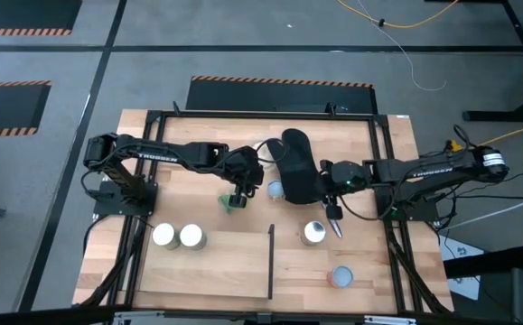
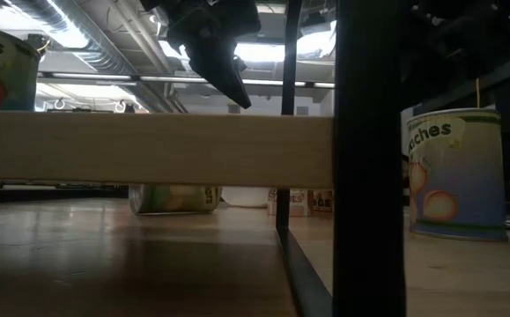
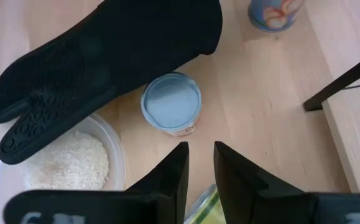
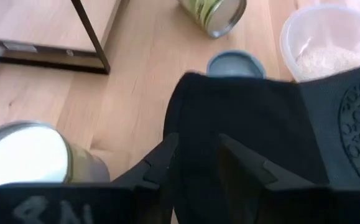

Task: Pick and place cans onto a shelf
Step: Move the black oven mitt to the top right

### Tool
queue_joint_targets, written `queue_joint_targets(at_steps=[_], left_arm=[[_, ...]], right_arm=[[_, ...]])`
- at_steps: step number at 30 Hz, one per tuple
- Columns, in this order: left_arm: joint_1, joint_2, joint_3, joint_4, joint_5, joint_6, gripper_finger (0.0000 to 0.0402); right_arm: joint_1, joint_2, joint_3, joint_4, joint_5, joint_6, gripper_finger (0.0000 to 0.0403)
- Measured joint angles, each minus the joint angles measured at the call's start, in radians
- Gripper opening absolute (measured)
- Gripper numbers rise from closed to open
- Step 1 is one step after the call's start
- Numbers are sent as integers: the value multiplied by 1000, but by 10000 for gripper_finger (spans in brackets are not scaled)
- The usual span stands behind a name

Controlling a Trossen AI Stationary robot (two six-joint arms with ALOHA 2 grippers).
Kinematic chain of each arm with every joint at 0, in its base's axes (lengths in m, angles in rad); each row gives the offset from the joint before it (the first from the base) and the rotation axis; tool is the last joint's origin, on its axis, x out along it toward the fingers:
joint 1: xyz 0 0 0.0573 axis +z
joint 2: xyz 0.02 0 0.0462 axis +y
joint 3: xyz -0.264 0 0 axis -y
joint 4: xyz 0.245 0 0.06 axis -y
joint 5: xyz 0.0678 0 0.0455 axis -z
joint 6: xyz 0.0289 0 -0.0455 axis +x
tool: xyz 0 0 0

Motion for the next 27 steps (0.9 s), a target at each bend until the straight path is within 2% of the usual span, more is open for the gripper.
queue_joint_targets(at_steps=[7,10,14,19,27], left_arm=[[0,0,0,0,0,0,69],[0,0,0,0,0,-2,69],[0,0,0,0,0,-7,69],[0,0,0,0,-1,-7,69],[0,0,0,-1,-1,-8,69]], right_arm=[[-1,0,-9,17,37,28,127],[-5,0,-9,21,90,52,160],[-12,0,-9,21,136,107,225],[-11,2,-9,22,59,104,286],[16,98,-9,33,41,37,298]])
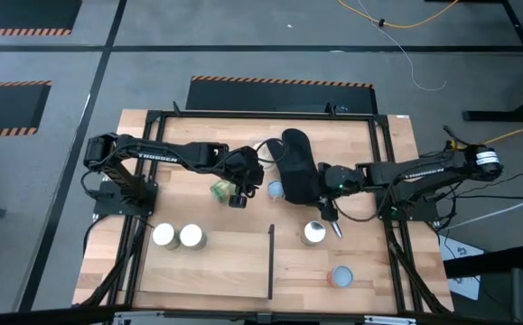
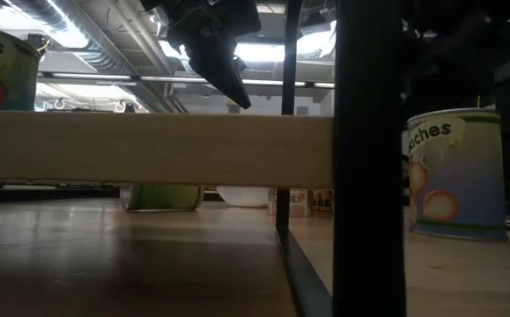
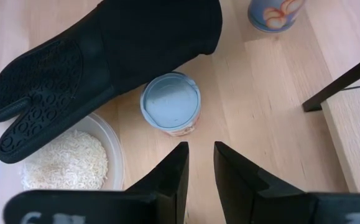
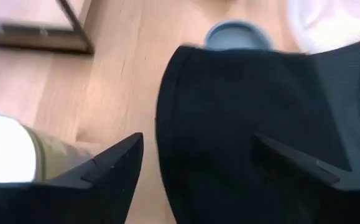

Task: Pick and place cans onto a shelf
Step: Move the black oven mitt to the top right

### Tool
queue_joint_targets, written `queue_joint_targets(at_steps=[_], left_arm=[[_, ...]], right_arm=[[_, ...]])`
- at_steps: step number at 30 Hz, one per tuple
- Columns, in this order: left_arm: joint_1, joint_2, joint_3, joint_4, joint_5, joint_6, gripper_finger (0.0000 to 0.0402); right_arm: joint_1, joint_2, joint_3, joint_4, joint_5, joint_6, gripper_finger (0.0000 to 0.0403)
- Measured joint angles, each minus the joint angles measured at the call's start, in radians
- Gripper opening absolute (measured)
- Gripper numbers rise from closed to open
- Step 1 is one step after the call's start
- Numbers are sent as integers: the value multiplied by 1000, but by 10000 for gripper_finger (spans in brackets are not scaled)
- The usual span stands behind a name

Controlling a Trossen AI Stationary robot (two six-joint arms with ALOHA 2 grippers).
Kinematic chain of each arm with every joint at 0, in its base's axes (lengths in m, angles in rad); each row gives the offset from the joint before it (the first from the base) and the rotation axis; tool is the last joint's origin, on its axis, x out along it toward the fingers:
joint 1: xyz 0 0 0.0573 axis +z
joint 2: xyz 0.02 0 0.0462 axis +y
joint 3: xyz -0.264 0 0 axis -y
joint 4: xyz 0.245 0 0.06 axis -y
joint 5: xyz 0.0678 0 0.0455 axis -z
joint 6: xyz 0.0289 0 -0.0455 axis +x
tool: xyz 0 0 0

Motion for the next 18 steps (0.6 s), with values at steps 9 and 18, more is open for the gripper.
queue_joint_targets(at_steps=[9,18], left_arm=[[-2,0,0,0,0,0,69],[-2,1,0,0,0,-2,69]], right_arm=[[6,126,0,56,92,-93,298],[6,141,0,56,132,-95,232]])
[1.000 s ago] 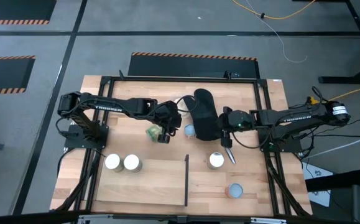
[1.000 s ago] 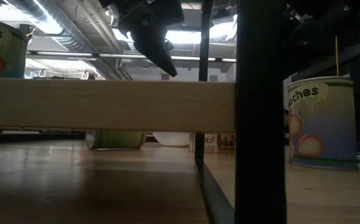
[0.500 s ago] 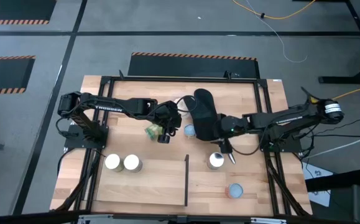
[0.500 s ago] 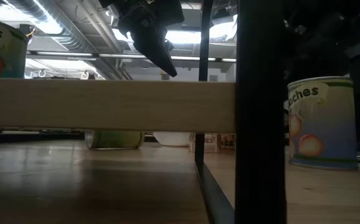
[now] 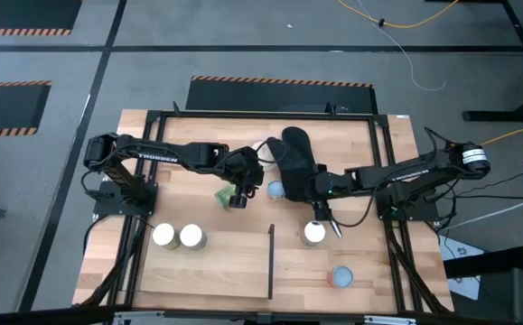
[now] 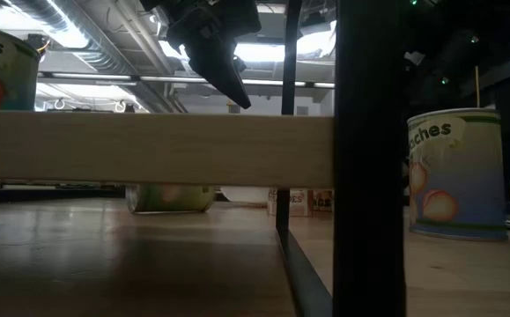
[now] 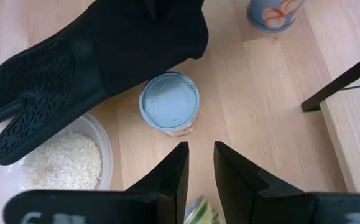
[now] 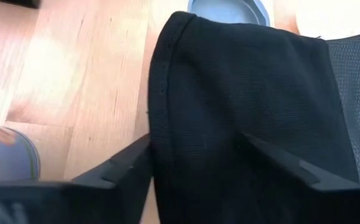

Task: Pick and place cans onto a shelf
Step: Move the black oven mitt to the top right

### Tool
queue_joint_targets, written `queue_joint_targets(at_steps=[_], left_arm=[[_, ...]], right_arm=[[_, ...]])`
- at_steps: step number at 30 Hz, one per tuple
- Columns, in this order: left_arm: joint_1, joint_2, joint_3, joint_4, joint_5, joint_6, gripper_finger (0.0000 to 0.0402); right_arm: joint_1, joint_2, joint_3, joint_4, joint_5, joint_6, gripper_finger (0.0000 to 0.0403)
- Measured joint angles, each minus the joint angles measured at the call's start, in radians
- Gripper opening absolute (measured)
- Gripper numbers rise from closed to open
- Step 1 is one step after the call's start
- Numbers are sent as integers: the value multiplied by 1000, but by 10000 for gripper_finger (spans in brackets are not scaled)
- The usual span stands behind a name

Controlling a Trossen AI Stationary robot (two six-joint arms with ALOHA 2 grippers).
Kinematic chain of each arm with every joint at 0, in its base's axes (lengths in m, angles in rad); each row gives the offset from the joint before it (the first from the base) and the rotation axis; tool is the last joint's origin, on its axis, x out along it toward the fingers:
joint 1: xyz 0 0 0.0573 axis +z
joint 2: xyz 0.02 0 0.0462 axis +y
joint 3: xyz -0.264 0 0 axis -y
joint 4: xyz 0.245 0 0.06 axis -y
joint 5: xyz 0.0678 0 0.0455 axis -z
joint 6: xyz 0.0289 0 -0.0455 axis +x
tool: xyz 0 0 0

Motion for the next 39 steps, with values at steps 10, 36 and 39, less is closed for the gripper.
queue_joint_targets(at_steps=[10,36,39], left_arm=[[0,0,0,0,0,0,69],[-57,0,0,1,0,-9,69],[-57,0,0,1,-1,-16,69]], right_arm=[[-1,-6,0,-1,-12,1,80],[0,-30,350,-327,183,-51,30],[-1,-30,417,-411,205,-52,36]])
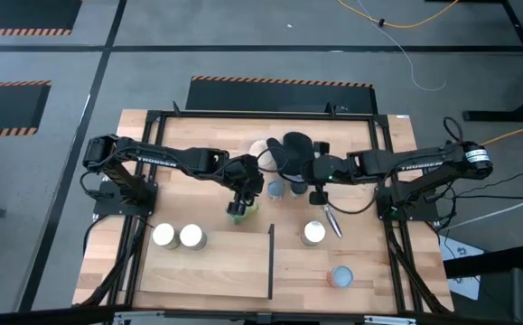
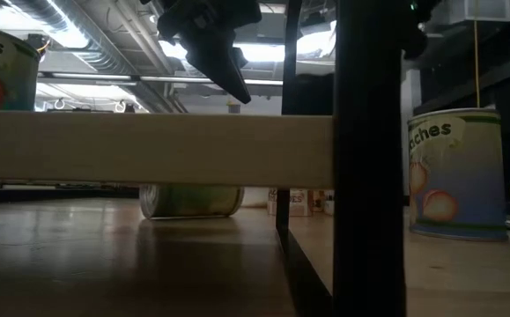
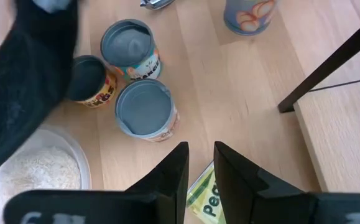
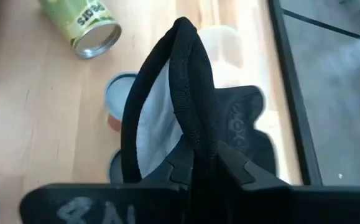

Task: Pick and place cans onto a shelf
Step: Move the black oven mitt to the top right

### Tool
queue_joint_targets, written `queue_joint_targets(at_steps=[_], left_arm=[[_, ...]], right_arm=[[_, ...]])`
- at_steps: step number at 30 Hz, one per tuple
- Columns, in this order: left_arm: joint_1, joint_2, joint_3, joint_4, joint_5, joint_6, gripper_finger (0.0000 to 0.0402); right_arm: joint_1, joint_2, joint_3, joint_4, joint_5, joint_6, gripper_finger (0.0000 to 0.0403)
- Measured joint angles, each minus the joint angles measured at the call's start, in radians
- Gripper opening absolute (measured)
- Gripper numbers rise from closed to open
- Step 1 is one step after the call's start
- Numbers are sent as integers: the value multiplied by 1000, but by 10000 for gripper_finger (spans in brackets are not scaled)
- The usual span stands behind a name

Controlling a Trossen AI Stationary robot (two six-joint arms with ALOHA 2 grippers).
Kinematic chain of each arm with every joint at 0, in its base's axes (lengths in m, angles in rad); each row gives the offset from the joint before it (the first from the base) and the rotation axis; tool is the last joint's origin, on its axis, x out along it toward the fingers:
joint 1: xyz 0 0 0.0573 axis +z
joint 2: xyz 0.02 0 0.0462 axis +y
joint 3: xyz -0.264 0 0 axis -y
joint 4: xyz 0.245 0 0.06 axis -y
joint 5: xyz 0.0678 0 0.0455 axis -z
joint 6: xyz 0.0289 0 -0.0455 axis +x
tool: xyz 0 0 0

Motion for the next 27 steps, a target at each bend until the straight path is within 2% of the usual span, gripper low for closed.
queue_joint_targets(at_steps=[5,12,23,27], left_arm=[[0,0,0,0,0,-1,69],[0,0,0,0,0,-1,69],[0,0,0,0,0,-2,69],[0,0,0,0,0,-7,69]], right_arm=[[-19,0,107,-142,15,-7,30],[-89,-27,206,-336,193,0,29],[-214,-207,202,-361,198,-60,31],[-267,-290,202,-397,240,-75,27]])
